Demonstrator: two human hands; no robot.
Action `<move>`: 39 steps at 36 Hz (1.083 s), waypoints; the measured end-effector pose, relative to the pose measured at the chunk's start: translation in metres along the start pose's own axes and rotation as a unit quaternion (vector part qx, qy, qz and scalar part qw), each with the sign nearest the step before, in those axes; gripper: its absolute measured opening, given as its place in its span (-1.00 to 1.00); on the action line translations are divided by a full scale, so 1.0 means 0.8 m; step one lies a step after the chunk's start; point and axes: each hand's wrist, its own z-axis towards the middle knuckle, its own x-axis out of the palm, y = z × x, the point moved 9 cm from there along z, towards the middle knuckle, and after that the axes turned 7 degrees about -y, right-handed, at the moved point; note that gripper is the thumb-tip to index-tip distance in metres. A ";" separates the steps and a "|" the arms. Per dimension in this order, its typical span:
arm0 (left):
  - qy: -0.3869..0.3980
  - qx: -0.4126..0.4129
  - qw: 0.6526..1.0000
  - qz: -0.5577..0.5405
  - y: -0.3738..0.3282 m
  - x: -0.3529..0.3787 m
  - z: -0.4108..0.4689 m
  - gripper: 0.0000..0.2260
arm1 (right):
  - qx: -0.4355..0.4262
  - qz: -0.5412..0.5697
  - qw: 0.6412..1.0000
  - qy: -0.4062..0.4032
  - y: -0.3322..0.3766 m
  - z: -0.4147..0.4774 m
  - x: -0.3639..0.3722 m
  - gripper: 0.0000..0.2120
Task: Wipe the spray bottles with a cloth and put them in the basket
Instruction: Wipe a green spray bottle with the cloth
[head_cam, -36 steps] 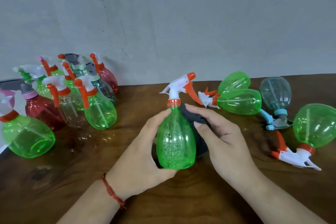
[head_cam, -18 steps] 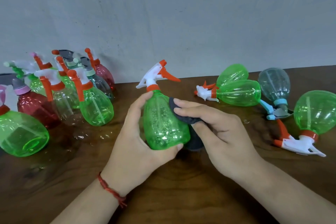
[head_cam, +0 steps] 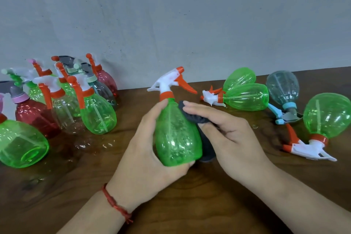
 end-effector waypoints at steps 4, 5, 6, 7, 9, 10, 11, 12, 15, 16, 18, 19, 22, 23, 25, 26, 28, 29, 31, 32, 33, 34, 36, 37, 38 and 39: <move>0.030 0.023 0.999 -0.007 -0.007 0.011 -0.002 0.11 | 0.054 0.048 0.997 -0.011 -0.008 0.004 -0.002 -0.54; 0.030 0.028 0.999 0.001 -0.007 0.012 -0.002 0.10 | 0.055 0.050 0.997 -0.014 -0.007 0.004 -0.002 -0.55; 0.030 0.032 0.999 0.015 -0.007 0.012 -0.002 0.09 | 0.052 0.048 0.997 -0.017 -0.006 0.005 -0.003 -0.56; 0.031 0.036 0.998 0.033 -0.006 0.013 -0.002 0.08 | 0.049 0.043 0.998 -0.019 -0.005 0.004 -0.004 -0.56; 0.036 0.056 0.995 0.069 -0.004 0.013 -0.001 0.07 | 0.033 0.015 0.999 -0.017 -0.002 0.004 -0.005 -0.56; 0.038 0.074 0.993 0.086 -0.005 0.013 0.000 0.06 | 0.019 -0.010 1.000 -0.013 0.001 0.005 -0.006 -0.55; 0.039 0.093 0.989 0.104 -0.007 0.012 0.001 0.05 | 0.004 -0.035 0.999 -0.009 0.003 0.005 -0.006 -0.54; 0.041 0.112 0.986 0.118 -0.009 0.012 0.002 0.04 | -0.008 -0.054 0.998 -0.007 0.004 0.004 -0.006 -0.54; 0.039 0.126 0.984 0.121 -0.011 0.013 0.003 0.01 | -0.041 -0.087 0.995 0.000 0.006 0.001 -0.001 -0.54; 0.033 0.109 0.987 0.111 -0.008 0.012 0.002 0.01 | -0.052 -0.095 0.994 0.006 0.007 -0.002 0.003 -0.53; 0.006 0.038 0.996 0.080 0.002 0.005 0.002 0.01 | -0.073 -0.111 0.991 0.026 0.009 -0.007 0.011 -0.52; -0.011 0.003 0.998 0.059 0.008 0.000 0.001 0.01 | -0.083 -0.118 0.989 0.035 0.011 -0.010 0.015 -0.51; -0.054 -0.063 0.997 0.006 0.029 -0.012 0.003 0.03 | -0.097 -0.121 0.987 0.051 0.017 -0.014 0.022 -0.51; -0.062 -0.079 0.995 -0.006 0.035 -0.015 0.004 0.03 | -0.101 -0.119 0.986 0.054 0.020 -0.015 0.023 -0.51; -0.075 -0.109 0.991 -0.027 0.044 -0.020 0.006 0.01 | -0.108 -0.118 0.985 0.058 0.024 -0.016 0.026 -0.51; -0.083 -0.123 0.988 -0.037 0.048 -0.022 0.006 0.01 | -0.112 -0.119 0.985 0.060 0.025 -0.017 0.026 -0.51; -0.103 -0.147 0.982 -0.057 0.054 -0.027 0.008 -0.01 | -0.120 -0.122 0.983 0.063 0.028 -0.019 0.027 -0.51; -0.110 -0.154 0.980 -0.059 0.056 -0.029 0.009 -0.02 | -0.125 -0.126 0.982 0.068 0.028 -0.021 0.028 -0.51; -0.112 -0.159 0.980 -0.046 0.056 -0.032 0.009 -0.04 | -0.132 -0.135 0.979 0.077 0.029 -0.022 0.032 -0.51; -0.107 -0.153 0.982 -0.036 0.054 -0.032 0.009 -0.05 | -0.133 -0.139 0.978 0.079 0.029 -0.023 0.033 -0.50; -0.098 -0.142 0.985 -0.026 0.050 -0.031 0.009 -0.05 | -0.132 -0.140 0.978 0.078 0.028 -0.022 0.033 -0.50; -0.087 -0.124 0.988 -0.014 0.043 -0.028 0.008 -0.03 | -0.129 -0.140 0.979 0.074 0.027 -0.021 0.033 -0.50; -0.061 -0.082 0.995 0.014 0.030 -0.019 0.006 0.00 | -0.117 -0.132 0.983 0.058 0.023 -0.017 0.028 -0.49; -0.047 -0.060 0.997 0.027 0.023 -0.013 0.004 0.01 | -0.108 -0.125 0.985 0.046 0.020 -0.014 0.025 -0.49; -0.034 -0.036 0.998 0.042 0.016 -0.007 0.003 0.02 | -0.095 -0.115 0.988 0.034 0.017 -0.011 0.020 -0.50; -0.021 -0.012 0.998 0.058 0.010 -0.001 0.002 0.02 | -0.077 -0.102 0.992 0.021 0.013 -0.008 0.016 -0.50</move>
